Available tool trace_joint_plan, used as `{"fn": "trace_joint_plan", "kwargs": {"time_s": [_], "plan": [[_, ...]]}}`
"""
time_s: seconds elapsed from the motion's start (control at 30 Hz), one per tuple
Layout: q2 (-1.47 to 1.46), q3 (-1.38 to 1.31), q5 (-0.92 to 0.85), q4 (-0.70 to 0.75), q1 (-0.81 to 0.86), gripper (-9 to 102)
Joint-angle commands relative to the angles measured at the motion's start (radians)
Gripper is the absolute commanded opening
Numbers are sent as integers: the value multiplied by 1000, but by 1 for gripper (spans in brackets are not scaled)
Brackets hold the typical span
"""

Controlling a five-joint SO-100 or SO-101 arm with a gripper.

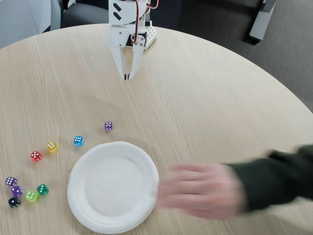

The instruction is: Pick a purple dice and put it in the plate.

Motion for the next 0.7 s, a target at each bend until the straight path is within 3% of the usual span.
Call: {"fn": "trace_joint_plan", "kwargs": {"time_s": [0.0,0.67], "plan": [[8,-6,6,2,-2,2],[8,-6,6,2,-2,2]]}}
